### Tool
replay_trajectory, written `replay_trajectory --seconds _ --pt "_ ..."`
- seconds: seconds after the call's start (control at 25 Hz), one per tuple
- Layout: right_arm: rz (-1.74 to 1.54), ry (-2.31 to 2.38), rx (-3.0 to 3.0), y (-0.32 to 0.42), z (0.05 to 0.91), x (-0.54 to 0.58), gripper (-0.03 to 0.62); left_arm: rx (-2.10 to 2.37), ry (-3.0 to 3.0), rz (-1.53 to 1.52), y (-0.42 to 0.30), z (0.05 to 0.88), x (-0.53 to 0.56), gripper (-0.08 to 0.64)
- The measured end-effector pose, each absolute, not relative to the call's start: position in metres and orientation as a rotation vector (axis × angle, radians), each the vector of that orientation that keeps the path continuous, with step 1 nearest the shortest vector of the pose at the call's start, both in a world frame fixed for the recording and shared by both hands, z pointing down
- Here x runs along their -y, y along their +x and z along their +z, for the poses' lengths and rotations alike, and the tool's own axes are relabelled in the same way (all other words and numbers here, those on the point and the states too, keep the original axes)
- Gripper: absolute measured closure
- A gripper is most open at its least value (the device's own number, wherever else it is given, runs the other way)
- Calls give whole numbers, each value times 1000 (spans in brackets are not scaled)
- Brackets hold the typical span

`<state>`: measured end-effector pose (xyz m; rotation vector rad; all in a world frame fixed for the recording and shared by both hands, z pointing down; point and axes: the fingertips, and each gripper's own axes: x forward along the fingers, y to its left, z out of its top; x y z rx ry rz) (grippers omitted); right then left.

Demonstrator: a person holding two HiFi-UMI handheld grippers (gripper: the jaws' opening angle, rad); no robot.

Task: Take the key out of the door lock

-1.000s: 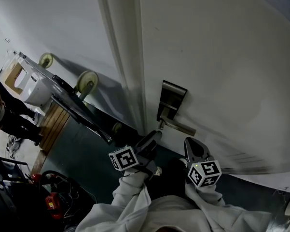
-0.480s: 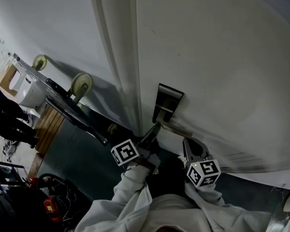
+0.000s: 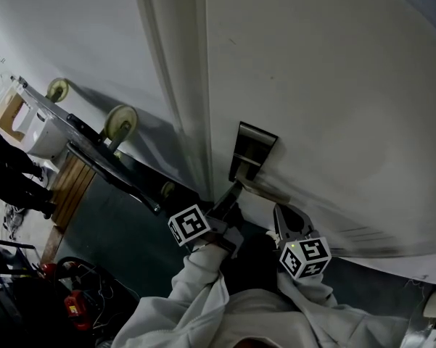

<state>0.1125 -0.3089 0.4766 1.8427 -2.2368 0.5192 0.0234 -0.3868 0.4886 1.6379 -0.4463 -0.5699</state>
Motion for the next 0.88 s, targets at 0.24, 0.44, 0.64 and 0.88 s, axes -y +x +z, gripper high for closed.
replay_trajectory --seconds 0.24,0.44,0.64,0.88 --pt "526 1803 2255 105 479 311 540 431 1599 -589 23 488 386 532" --pt "525 1793 2258 105 480 309 540 437 1588 -604 22 487 386 532" --pt "522 1788 2266 108 478 308 540 462 1583 -609 21 489 385 534" --pt "520 1773 2278 108 480 305 540 442 1567 -638 17 488 375 534"
